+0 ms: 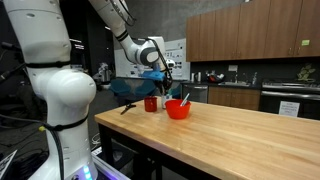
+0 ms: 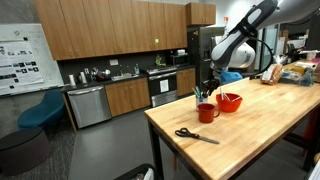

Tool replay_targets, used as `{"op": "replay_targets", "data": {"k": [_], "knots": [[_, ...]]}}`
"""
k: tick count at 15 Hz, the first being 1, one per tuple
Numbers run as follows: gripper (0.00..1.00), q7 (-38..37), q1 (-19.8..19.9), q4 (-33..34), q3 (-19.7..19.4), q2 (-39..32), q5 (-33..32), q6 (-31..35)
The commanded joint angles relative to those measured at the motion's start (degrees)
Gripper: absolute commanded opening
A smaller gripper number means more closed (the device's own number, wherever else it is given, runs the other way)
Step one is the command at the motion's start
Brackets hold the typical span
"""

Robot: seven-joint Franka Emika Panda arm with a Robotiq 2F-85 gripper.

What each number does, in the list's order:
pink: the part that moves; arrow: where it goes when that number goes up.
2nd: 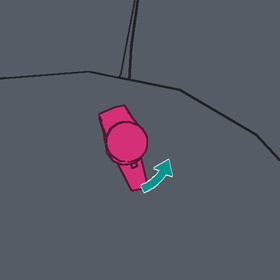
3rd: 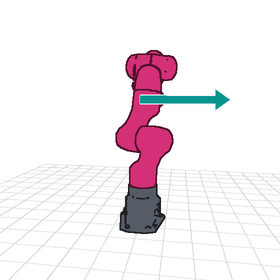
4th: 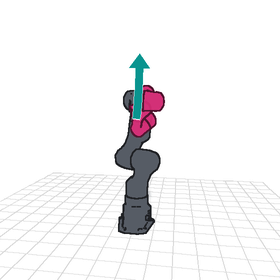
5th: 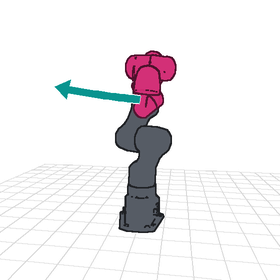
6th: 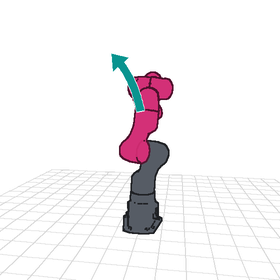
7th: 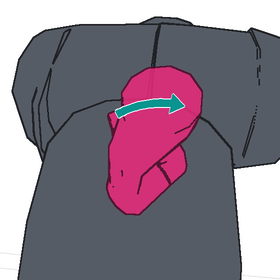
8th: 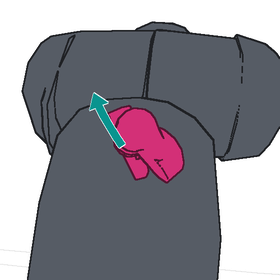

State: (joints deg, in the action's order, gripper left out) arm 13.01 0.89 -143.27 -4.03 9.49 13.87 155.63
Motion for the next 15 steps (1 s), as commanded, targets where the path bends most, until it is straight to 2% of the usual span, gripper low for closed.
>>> {"op": "replay_targets", "data": {"k": [1,3,5,9,15], "knots": [[0.16,-0.97,-0.29,-0.70,-0.13,1.16,-1.51,0.42],[0.01,-0.72,-0.31,-0.47,-0.32,1.62,-1.14,0.02],[0.05,-0.40,-0.32,-0.08,-0.60,2.52,-0.77,-0.69],[0.05,1.08,-0.41,1.17,-2.19,5.69,0.30,-3.49],[0.05,2.78,0.58,4.04,-5.98,11.55,-0.72,-12.08]]}}
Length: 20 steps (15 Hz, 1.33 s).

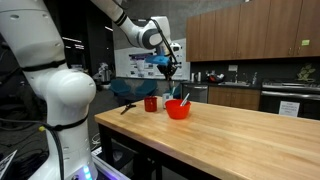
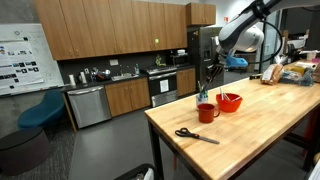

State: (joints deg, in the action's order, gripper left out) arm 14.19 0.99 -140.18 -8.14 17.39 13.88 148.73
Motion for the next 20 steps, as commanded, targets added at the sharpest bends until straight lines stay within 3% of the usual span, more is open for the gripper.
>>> {"op": "replay_targets", "data": {"k": [1,9,20], "knots": [[0.05,2.14,0.62,1.47,-2.67,4.37,-0.51,-7.22],[0.05,3.89,3.67,3.27,-6.69,8.19,-1.38,-16.69],[0.05,1.46,6.60,2.40,-6.58,1.51,-2.85,-18.76]]}}
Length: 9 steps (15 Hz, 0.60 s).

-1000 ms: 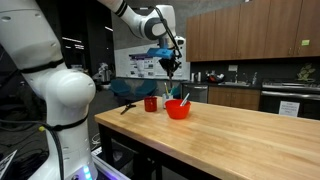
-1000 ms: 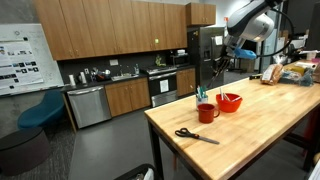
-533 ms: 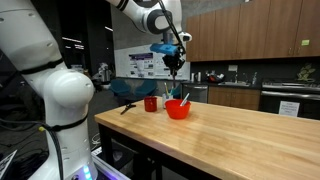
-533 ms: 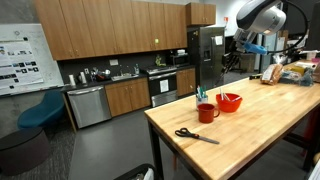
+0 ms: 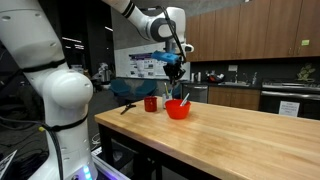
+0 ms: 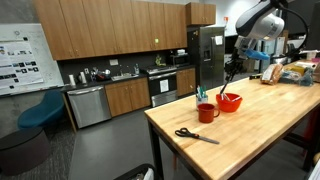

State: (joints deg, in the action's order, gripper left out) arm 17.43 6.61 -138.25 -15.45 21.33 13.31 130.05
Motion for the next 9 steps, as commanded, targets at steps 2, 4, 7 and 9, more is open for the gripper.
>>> {"op": "replay_targets", "data": {"k": [2,4,7,9], "knots": [[0.05,-2.87,1.44,0.72,1.06,-4.18,-3.79,0.03],[0.05,-3.93,1.80,1.05,1.19,-6.30,-4.99,0.61],[0.05,-4.89,2.06,1.17,1.26,-8.42,-5.95,1.34],[0.28,-4.91,2.13,1.34,1.18,-9.40,-5.84,1.59]]}}
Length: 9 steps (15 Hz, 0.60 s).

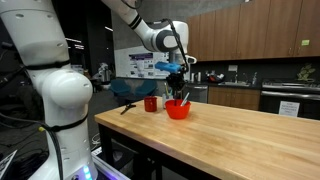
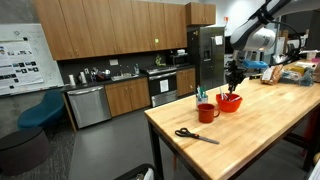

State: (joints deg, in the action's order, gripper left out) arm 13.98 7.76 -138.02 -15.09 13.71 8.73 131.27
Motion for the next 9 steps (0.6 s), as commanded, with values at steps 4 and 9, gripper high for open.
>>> {"op": "replay_targets", "data": {"k": [4,9], "knots": [[0.62,-1.42,1.11,1.53,0.94,-2.34,-1.17,1.62],[0.96,1.06,-0.36,2.46,1.76,-2.95,0.97,5.79]]}}
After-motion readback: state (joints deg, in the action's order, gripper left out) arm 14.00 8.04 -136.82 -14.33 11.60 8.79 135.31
